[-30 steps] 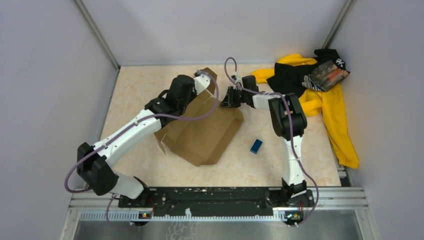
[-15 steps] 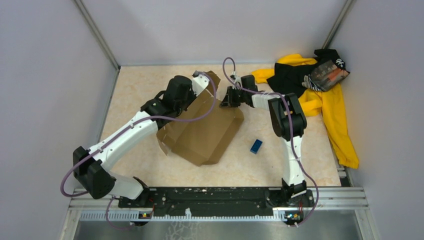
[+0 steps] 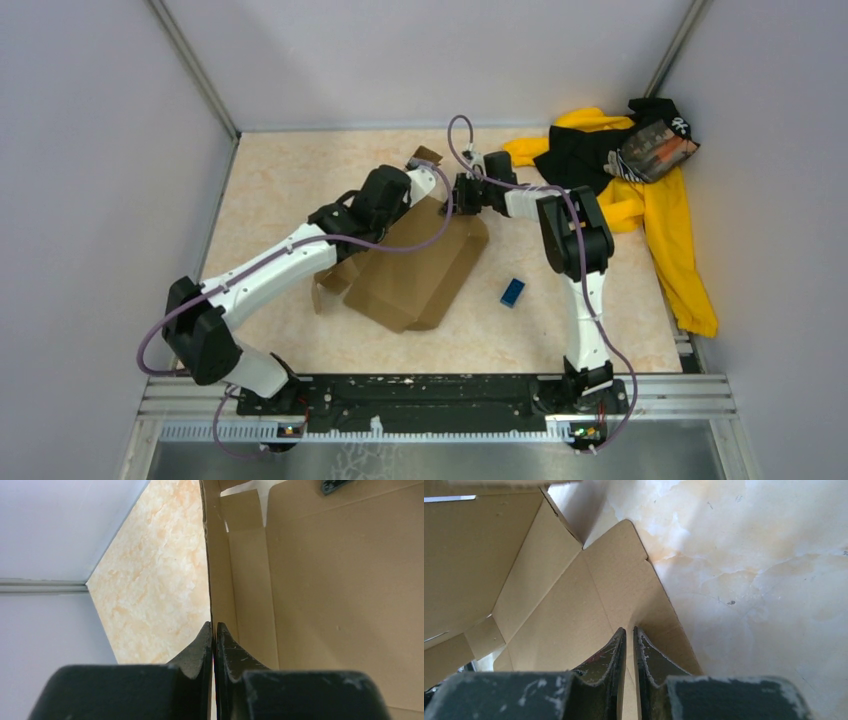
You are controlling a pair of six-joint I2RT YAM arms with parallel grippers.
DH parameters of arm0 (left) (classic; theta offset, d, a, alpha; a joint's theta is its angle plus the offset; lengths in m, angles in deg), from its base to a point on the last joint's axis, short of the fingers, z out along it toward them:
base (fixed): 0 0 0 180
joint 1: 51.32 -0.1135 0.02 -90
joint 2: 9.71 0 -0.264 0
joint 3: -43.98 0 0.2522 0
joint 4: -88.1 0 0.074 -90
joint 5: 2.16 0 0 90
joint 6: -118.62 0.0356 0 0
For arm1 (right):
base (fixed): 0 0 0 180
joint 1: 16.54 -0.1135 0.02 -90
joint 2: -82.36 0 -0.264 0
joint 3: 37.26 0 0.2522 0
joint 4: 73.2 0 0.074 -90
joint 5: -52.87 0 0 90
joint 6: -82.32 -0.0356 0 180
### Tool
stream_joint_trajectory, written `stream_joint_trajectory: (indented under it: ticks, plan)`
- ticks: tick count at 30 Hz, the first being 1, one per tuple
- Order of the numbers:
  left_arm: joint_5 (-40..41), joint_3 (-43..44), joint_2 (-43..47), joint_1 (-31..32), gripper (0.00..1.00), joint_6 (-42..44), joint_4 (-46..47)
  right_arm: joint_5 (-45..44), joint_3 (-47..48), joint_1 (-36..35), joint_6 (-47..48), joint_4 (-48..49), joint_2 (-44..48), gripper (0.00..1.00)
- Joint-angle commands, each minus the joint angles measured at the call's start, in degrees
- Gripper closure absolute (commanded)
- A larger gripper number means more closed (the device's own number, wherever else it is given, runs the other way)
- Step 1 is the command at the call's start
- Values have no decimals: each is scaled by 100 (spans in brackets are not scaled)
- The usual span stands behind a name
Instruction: Fold the paper box
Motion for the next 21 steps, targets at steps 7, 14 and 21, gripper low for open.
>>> stream_joint_trajectory:
  ticks: [7,14,21]
  plan:
    - [1354,-382,-225,47,81,535,305,-10,-118,165,105,-43,-68,89]
    - [1691,-778,-73,45,73,912,853,203,-65,221,122,47,-134,89]
    - [1601,-940,71,56,76,943,998,704,44,303,-120,516,-140,89]
